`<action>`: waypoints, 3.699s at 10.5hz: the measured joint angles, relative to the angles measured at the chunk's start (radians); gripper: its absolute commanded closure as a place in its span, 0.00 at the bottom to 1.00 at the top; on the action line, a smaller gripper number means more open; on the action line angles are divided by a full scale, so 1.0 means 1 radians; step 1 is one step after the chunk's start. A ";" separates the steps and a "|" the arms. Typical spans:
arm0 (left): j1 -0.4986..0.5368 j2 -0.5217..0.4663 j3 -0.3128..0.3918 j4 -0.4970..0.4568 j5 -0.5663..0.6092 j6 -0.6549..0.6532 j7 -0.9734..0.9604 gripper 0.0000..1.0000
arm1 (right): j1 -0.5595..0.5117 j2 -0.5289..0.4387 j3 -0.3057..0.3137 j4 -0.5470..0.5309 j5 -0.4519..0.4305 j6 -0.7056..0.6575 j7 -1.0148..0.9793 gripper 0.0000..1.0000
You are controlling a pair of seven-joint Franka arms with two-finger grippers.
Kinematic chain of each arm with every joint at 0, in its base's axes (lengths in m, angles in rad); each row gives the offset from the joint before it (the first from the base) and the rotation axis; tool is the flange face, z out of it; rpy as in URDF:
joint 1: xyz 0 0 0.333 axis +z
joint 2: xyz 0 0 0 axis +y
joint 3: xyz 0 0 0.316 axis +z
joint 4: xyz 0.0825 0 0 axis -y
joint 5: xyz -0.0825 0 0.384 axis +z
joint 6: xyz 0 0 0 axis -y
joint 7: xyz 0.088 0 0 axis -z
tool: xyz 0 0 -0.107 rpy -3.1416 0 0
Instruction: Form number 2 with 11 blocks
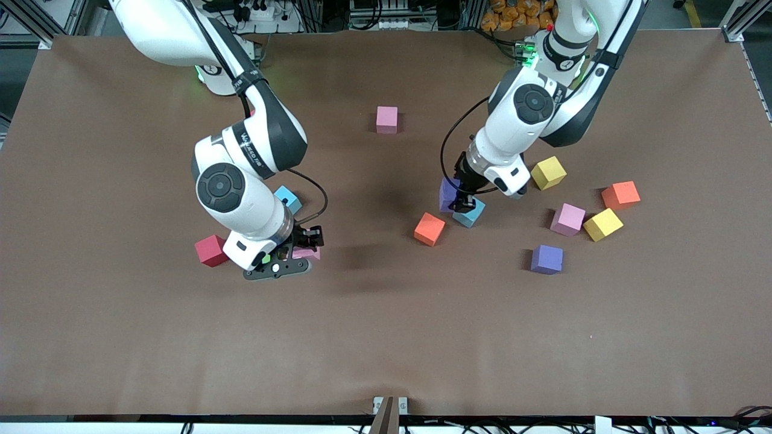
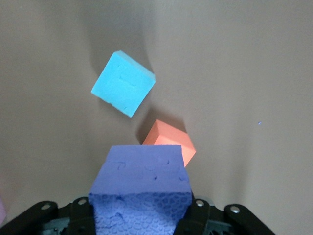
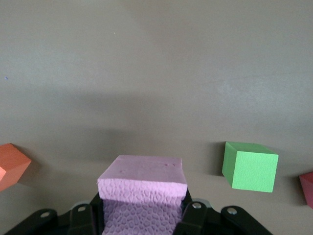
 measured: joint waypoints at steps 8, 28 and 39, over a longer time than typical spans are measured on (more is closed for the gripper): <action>-0.005 0.010 -0.036 -0.004 -0.037 0.000 -0.036 0.65 | 0.000 0.000 -0.001 -0.002 0.000 -0.003 0.000 1.00; 0.003 0.009 -0.084 0.018 -0.053 0.011 -0.125 0.70 | 0.000 0.000 -0.001 -0.002 0.000 -0.008 0.000 1.00; 0.004 -0.003 -0.084 0.022 -0.053 0.011 -0.128 0.70 | 0.000 0.000 -0.002 -0.007 0.000 -0.013 0.000 1.00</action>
